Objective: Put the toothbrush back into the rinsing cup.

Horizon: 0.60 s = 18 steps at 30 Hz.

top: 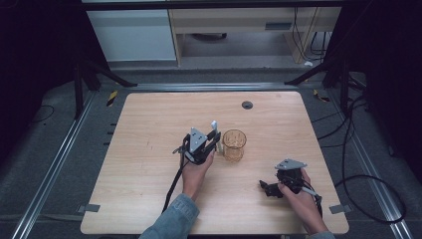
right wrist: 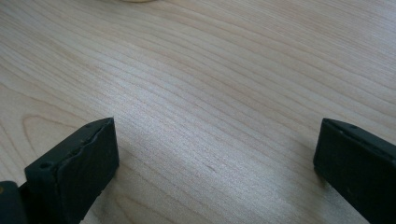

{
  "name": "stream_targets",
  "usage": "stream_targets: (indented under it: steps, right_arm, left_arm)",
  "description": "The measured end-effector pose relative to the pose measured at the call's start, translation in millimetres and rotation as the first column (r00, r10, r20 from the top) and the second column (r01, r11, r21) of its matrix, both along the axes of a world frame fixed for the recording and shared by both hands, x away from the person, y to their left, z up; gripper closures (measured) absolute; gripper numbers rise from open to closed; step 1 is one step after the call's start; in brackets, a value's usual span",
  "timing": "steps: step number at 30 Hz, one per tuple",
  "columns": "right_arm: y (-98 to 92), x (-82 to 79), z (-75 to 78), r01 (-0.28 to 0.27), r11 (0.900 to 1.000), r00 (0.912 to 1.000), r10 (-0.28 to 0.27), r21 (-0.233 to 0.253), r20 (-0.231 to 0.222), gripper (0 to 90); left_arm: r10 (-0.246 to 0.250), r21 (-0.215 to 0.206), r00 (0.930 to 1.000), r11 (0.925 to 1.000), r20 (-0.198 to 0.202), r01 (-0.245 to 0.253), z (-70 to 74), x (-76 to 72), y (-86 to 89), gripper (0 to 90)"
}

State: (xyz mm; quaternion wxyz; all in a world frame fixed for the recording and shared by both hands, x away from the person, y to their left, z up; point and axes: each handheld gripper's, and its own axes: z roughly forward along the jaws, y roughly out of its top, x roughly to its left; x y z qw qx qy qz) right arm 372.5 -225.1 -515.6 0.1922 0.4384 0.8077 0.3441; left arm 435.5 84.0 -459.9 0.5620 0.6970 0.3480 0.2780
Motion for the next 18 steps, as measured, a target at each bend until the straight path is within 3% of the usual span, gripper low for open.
stream_targets:
  steps: [18]
  right_arm:
    - [0.0,-0.1,0.1,0.0,1.0,1.0,0.0,0.001,-0.001,0.4]
  left_arm:
    - [-0.005,0.014,1.0,0.9999,-0.001,0.005,6.0,-2.7,7.9,61.6]
